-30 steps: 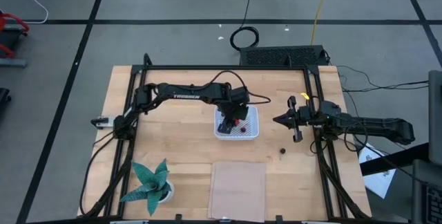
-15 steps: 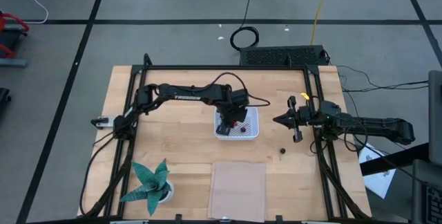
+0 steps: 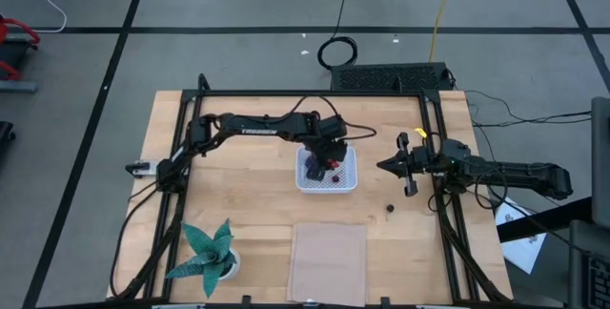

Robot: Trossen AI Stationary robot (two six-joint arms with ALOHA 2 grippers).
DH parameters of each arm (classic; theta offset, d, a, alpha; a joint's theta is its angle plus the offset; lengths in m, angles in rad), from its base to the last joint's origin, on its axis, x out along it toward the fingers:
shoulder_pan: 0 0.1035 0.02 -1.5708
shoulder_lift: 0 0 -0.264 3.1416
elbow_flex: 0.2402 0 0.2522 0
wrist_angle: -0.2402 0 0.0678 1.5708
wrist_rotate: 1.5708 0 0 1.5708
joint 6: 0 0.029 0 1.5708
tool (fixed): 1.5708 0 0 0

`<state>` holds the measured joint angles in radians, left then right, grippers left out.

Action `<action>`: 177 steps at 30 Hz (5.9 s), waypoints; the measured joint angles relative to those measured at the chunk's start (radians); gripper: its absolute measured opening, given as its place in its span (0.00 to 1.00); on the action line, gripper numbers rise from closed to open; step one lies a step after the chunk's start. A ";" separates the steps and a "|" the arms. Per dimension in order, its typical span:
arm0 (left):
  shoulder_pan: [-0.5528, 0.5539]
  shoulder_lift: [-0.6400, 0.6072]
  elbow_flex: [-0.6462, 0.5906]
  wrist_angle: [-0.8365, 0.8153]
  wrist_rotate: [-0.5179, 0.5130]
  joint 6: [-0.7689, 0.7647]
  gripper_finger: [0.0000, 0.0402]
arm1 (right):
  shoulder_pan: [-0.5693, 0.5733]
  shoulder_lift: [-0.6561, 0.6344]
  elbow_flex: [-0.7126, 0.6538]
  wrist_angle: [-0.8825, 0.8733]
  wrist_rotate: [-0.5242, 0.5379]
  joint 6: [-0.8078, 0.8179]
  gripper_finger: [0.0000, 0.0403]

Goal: Pick and placing Produce into tupperware
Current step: Put the strawberry into the white bin, then put the black cherry into the white bin

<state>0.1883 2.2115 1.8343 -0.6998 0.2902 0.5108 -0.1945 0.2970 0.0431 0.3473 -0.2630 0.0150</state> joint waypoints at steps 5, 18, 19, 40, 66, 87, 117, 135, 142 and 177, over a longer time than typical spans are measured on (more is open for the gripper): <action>0.014 0.011 0.000 0.011 0.025 -0.012 0.32 | 0.000 0.000 0.000 0.000 0.000 0.000 0.00; 0.015 0.077 0.000 0.007 0.022 0.012 0.32 | 0.000 0.001 0.000 0.000 0.000 0.000 0.00; 0.015 0.074 0.000 0.008 0.022 0.011 0.32 | 0.000 0.001 0.000 0.001 0.000 0.000 0.00; 0.015 0.074 0.000 0.005 0.016 -0.040 0.44 | 0.000 0.001 0.000 0.000 0.000 0.000 0.00; -0.018 -0.002 0.006 -0.031 -0.093 -0.008 0.42 | 0.000 0.008 0.000 0.007 0.000 0.000 0.00; -0.028 -0.038 0.006 -0.011 -0.150 0.009 0.02 | 0.000 0.007 0.000 0.007 0.000 0.000 0.00; -0.042 -0.960 -0.388 -0.067 -0.381 -0.177 0.00 | 0.000 0.007 0.000 0.008 0.000 0.000 0.00; 0.118 -1.375 -1.107 0.671 0.105 -0.310 0.00 | 0.000 0.008 0.000 0.022 0.000 0.011 0.00; 0.117 -1.480 -1.314 1.037 0.106 -0.480 0.00 | 0.000 0.008 0.000 0.019 0.000 0.010 0.00; 0.022 -1.509 -1.614 1.212 -0.088 -0.333 0.00 | 0.000 0.008 0.000 0.030 0.000 0.018 0.00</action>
<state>0.2102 0.7028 0.2208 0.5120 0.2019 0.1776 -0.1946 0.3046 0.0431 0.3775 -0.2630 0.0330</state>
